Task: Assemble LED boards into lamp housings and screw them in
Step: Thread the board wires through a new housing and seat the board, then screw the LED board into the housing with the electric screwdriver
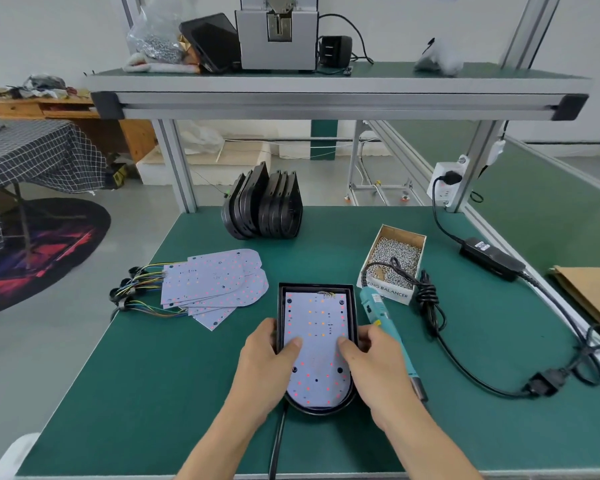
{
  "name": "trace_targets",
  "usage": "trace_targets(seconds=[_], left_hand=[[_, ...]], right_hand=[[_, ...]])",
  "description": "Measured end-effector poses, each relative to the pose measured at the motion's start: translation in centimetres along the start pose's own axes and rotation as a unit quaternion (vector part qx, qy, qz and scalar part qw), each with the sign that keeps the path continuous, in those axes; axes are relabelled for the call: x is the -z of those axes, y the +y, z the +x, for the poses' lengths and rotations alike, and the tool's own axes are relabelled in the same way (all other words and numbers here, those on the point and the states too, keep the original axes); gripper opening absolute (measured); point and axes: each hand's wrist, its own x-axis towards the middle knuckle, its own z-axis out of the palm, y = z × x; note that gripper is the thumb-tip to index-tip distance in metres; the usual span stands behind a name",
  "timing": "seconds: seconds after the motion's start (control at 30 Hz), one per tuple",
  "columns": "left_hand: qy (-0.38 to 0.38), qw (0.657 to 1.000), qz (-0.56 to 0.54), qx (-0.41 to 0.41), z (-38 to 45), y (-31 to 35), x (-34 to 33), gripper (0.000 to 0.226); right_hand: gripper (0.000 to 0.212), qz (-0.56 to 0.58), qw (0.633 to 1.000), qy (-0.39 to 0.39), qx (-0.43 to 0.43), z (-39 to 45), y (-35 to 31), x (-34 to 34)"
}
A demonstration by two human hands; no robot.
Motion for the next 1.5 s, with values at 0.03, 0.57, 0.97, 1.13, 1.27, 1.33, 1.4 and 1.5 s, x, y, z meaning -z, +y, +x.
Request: trace_targets(seconds=[0.03,0.57,0.97,1.13,1.27,1.33,1.4,1.5], left_hand=[[0.001,1.0,-0.005,0.001,0.0,0.0,-0.1,0.01],[0.043,0.996,0.083,0.003,0.0,0.5,-1.3,0.016],[0.112,0.989,0.053,-0.079,0.0,2.7,-0.8,0.033],[0.131,0.974,0.089,-0.165,1.8,5.7,-1.5,0.003],[0.083,0.963,0.124,-0.226,3.8,8.0,-3.2,0.012],[0.044,0.956,0.155,-0.244,5.2,8.8,-4.2,0.016],[0.003,0.945,0.206,-0.253,6.9,9.7,-5.4,0.015],[-0.043,0.913,0.305,-0.267,9.5,11.0,-7.4,0.009]], right_hand=[[0.008,-0.002,1.0,0.005,0.004,0.1,0.1,-0.1],[0.018,-0.232,0.958,0.011,0.169,-0.7,-2.2,3.7],[0.037,-0.366,0.925,0.011,0.101,10.1,-7.4,11.0],[0.071,-0.512,0.852,-0.106,0.035,3.7,-3.9,8.6],[0.052,-0.503,0.856,-0.119,0.029,3.1,-2.9,7.1],[0.041,-0.495,0.86,-0.118,0.032,3.1,-2.4,7.1],[0.033,-0.462,0.88,-0.109,0.026,3.3,-1.7,7.6],[0.032,-0.282,0.954,-0.098,-0.003,3.9,-0.5,8.8]])
